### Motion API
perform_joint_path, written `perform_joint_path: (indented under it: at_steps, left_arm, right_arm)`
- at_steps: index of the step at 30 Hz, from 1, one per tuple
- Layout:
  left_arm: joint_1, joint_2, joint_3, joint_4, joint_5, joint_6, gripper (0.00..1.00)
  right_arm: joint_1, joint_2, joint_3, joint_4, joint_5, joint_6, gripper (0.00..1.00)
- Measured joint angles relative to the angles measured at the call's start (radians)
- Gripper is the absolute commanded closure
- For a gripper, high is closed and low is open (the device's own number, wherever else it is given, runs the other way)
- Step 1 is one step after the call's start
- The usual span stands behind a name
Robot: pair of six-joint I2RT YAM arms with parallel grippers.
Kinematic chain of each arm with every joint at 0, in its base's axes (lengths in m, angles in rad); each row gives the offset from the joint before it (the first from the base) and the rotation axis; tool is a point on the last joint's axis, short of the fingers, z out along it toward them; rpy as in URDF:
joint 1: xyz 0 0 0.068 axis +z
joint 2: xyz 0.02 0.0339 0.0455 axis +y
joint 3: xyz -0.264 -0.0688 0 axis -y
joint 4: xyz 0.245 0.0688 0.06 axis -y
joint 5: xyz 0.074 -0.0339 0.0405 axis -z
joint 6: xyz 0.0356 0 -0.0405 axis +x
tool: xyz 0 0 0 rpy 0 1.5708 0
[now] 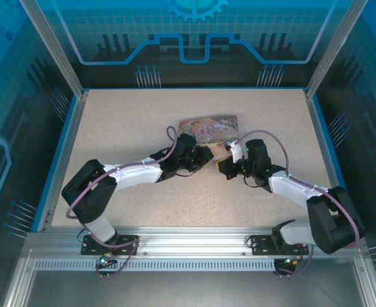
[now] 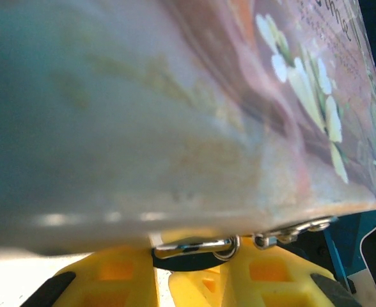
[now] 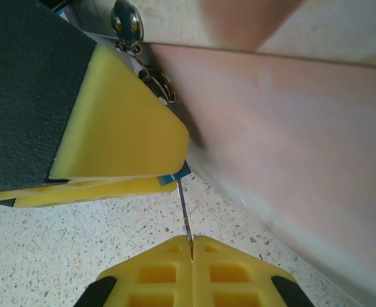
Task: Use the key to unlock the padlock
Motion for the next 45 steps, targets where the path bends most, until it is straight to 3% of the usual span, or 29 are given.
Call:
perform_joint_path:
  at_steps: [28,45]
  left_arm:
    - [-0.004,0.000,0.000,0.007,0.018,-0.008,0.98]
    - [-0.001,0.000,0.000,0.007,0.018,-0.006,0.98]
  right_arm:
    - [0.019,-0.020,-0.029,0.130,0.068,-0.003,1.00]
    - [0.008,-0.055,-0.093,0.061,0.085,-0.018,1.00]
